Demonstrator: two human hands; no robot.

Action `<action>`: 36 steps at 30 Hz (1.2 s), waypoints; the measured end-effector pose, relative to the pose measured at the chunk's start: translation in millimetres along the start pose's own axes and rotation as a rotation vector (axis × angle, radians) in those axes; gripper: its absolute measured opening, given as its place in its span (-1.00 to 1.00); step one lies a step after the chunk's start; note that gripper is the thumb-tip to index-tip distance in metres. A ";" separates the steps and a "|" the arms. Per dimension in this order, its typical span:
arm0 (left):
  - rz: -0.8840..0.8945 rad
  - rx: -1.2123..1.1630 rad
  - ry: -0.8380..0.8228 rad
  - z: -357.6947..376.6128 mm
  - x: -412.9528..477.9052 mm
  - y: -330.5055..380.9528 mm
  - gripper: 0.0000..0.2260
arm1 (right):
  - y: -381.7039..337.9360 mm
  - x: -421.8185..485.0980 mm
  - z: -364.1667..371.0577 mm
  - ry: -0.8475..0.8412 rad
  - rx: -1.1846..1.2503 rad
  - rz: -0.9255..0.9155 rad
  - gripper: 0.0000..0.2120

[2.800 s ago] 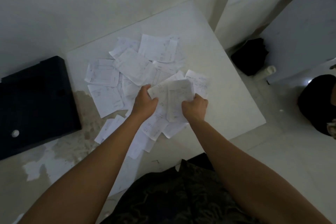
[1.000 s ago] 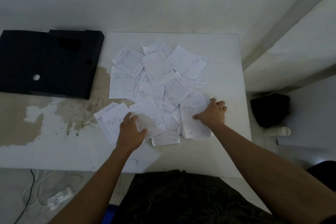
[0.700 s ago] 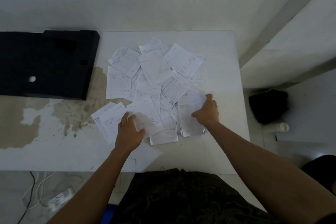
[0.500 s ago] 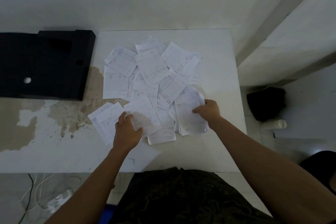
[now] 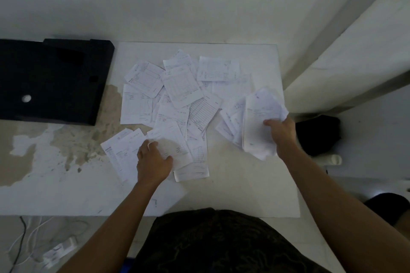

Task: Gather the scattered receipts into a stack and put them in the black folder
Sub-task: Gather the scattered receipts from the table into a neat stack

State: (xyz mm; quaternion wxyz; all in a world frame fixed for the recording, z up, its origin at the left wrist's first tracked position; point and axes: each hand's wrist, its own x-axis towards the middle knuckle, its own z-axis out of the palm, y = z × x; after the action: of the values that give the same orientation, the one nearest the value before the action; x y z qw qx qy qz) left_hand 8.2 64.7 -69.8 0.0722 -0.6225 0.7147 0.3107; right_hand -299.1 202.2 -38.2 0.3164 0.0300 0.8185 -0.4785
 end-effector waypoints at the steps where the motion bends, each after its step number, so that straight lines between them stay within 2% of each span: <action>1: 0.017 -0.023 0.047 2.5 0.1 5.8 -0.43 | -0.5 0.4 -1.5 -0.015 0.002 -0.004 -0.65; 3: 0.090 -0.164 0.130 4.4 -2.5 25.4 -0.49 | -0.4 -1.4 -3.2 -0.066 -0.018 -0.013 -0.68; 4: 0.127 -0.280 0.114 5.0 -3.7 37.8 -0.54 | -0.3 -3.9 -2.8 -0.104 -0.031 -0.017 -0.65; 5: 0.131 -0.399 0.037 5.1 -4.4 50.8 -0.59 | 0.0 -6.5 -1.7 -0.142 -0.037 -0.019 -0.63; 7: 0.059 -0.696 -0.236 1.3 -6.6 76.9 -0.64 | 2.7 -10.1 1.0 -0.196 -0.033 -0.024 -0.64; 9: -0.081 -0.976 -0.528 -3.3 -8.6 94.4 -0.58 | 3.1 -14.9 3.3 -0.265 -0.040 -0.045 -0.65; 11: -0.083 -1.041 -0.716 -4.2 -8.0 100.1 -0.45 | 3.0 -19.6 4.9 -0.381 -0.067 -0.075 -0.63; 13: -0.036 -1.022 -0.858 -3.4 -7.9 101.2 -0.37 | 4.4 -21.7 7.3 -0.485 -0.080 -0.087 -0.70; 15: -0.009 -0.994 -0.937 -4.4 -11.1 102.6 -0.47 | 4.1 -25.1 11.6 -0.541 -0.060 -0.082 -0.75; 19: -0.042 -0.924 -0.889 2.3 -23.3 105.8 -0.64 | 12.3 -27.2 27.2 -0.589 0.148 0.049 -0.58; 22: -0.043 -0.958 -0.813 8.4 -32.4 110.1 -0.69 | 13.8 -33.5 38.5 -0.486 0.288 0.192 -0.55; 25: -0.037 -1.009 -0.643 13.2 -33.5 111.8 -0.67 | 12.4 -39.6 41.6 -0.439 0.348 0.247 -0.71; 29: -0.031 -1.050 -0.422 9.0 -27.4 105.6 -0.74 | 14.2 -45.0 42.4 -0.620 0.142 0.165 -0.67; 31: 0.049 -0.920 -0.336 3.6 -27.0 101.1 -0.71 | 12.4 -48.8 45.3 -0.671 0.127 0.142 -0.68; 33: 0.148 -0.759 -0.269 -0.8 -27.1 95.7 -0.71 | 8.0 -54.2 52.3 -0.637 0.170 0.109 -0.70; 36: 0.217 -0.683 -0.179 -8.0 -27.3 89.5 -0.73 | 4.8 -64.8 63.8 -0.593 0.188 -0.055 -0.79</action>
State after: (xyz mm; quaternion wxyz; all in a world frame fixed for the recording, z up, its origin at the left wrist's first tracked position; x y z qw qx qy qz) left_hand -67.3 86.4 -18.3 -0.1109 -0.5015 0.6225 0.5905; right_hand -214.5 170.1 -28.2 0.5240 -0.1041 0.6434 -0.5483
